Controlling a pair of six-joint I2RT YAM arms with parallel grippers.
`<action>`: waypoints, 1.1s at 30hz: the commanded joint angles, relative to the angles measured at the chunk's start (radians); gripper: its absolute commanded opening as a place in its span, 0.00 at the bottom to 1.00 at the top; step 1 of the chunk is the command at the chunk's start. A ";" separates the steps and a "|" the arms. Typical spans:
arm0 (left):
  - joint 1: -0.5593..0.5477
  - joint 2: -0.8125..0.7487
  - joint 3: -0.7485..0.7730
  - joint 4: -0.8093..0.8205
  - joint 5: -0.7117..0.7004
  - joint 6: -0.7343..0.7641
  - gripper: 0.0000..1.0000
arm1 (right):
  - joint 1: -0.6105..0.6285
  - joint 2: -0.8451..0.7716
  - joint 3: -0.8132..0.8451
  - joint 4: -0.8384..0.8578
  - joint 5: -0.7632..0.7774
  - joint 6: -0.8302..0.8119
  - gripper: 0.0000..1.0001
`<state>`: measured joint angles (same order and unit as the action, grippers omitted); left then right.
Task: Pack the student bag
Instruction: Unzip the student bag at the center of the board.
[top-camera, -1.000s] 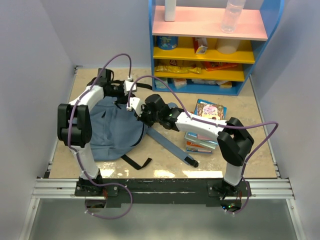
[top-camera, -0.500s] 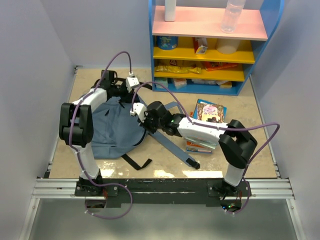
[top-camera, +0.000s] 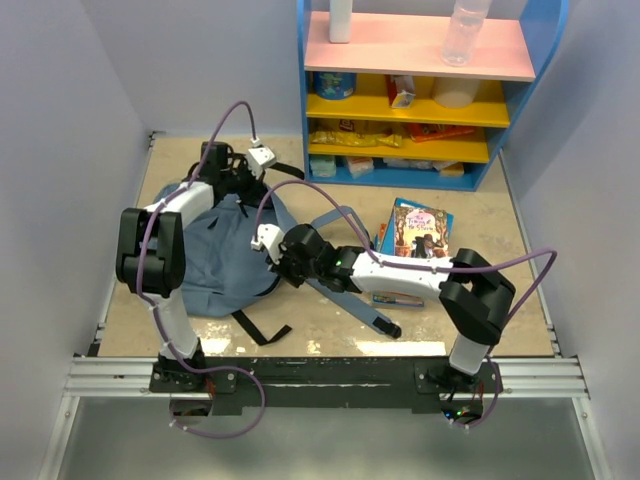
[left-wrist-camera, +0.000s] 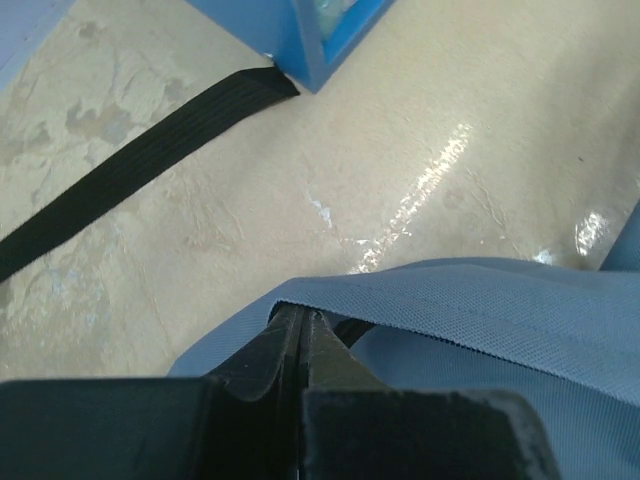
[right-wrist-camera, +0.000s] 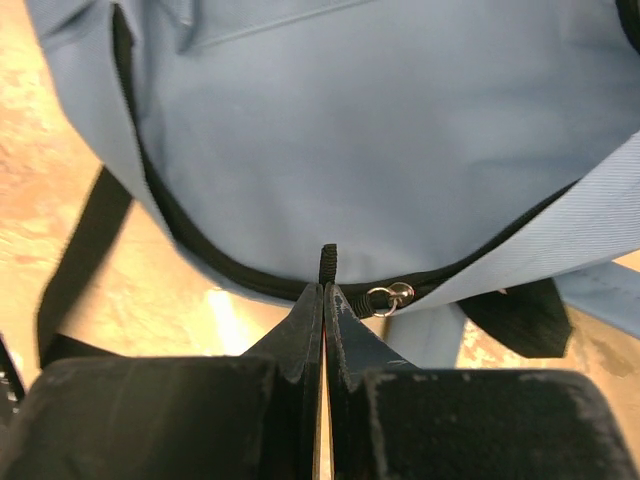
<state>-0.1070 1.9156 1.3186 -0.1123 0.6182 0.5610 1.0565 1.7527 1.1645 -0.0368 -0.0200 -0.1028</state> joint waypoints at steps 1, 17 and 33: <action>-0.002 -0.075 -0.051 0.213 -0.110 -0.156 0.00 | 0.033 -0.032 0.007 0.025 0.005 0.069 0.00; 0.038 -0.112 0.007 0.114 -0.304 -0.191 0.00 | 0.033 -0.116 -0.035 0.043 0.187 0.115 0.00; 0.293 -0.153 0.261 -0.849 0.306 0.331 1.00 | -0.102 -0.131 -0.052 0.049 0.180 0.114 0.00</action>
<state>0.1139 1.7962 1.4765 -0.4648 0.6632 0.5552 0.9447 1.5982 1.0721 -0.0013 0.1680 0.0010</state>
